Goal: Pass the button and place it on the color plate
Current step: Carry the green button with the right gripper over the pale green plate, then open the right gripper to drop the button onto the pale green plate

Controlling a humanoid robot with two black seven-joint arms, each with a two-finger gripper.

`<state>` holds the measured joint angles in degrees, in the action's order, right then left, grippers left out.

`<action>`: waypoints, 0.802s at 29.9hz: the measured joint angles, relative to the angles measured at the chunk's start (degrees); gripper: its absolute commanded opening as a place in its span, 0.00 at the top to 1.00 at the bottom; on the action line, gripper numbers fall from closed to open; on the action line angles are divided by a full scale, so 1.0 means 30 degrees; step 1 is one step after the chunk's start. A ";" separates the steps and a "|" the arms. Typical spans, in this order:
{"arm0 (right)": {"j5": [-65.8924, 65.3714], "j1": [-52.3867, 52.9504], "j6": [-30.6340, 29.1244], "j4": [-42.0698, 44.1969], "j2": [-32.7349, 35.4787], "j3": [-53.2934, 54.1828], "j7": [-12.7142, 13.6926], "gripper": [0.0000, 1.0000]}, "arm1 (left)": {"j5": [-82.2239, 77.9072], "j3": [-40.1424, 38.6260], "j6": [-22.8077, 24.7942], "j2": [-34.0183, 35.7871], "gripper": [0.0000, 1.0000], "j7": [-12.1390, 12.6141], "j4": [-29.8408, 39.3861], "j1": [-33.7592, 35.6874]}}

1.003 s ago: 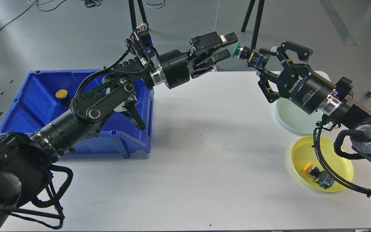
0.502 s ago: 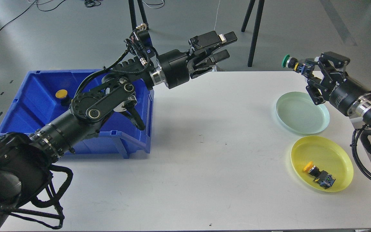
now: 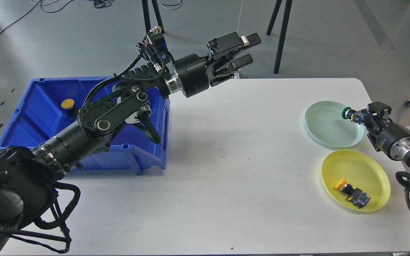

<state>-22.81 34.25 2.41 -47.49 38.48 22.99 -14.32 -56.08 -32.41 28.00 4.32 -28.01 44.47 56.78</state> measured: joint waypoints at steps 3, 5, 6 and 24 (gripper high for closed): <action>-0.0551 0.0098 0.0808 0.0128 -0.0469 -0.0295 0.0000 0.98 | 0.0003 -0.0001 0.0000 -0.0001 0.20 0.0000 0.0000 0.0000; -0.0797 0.0118 0.1154 0.0137 -0.0663 -0.0330 0.0000 0.97 | 0.0004 -0.0001 0.0000 -0.0004 0.20 0.0000 0.0000 0.0000; -0.0857 0.0118 0.1273 0.0131 -0.0726 -0.0336 0.0000 0.96 | 0.0004 -0.0001 0.0000 -0.0005 0.20 0.0000 0.0000 0.0000; -0.0836 0.0243 0.1366 0.0013 -0.1106 -0.0116 -0.0115 0.59 | 0.0069 -0.0007 0.0001 -0.0034 0.19 0.0001 -0.0030 -0.0001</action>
<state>-25.32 34.98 6.51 -47.45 35.16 22.65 -14.67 -55.87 -32.43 28.00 4.22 -28.01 44.38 56.78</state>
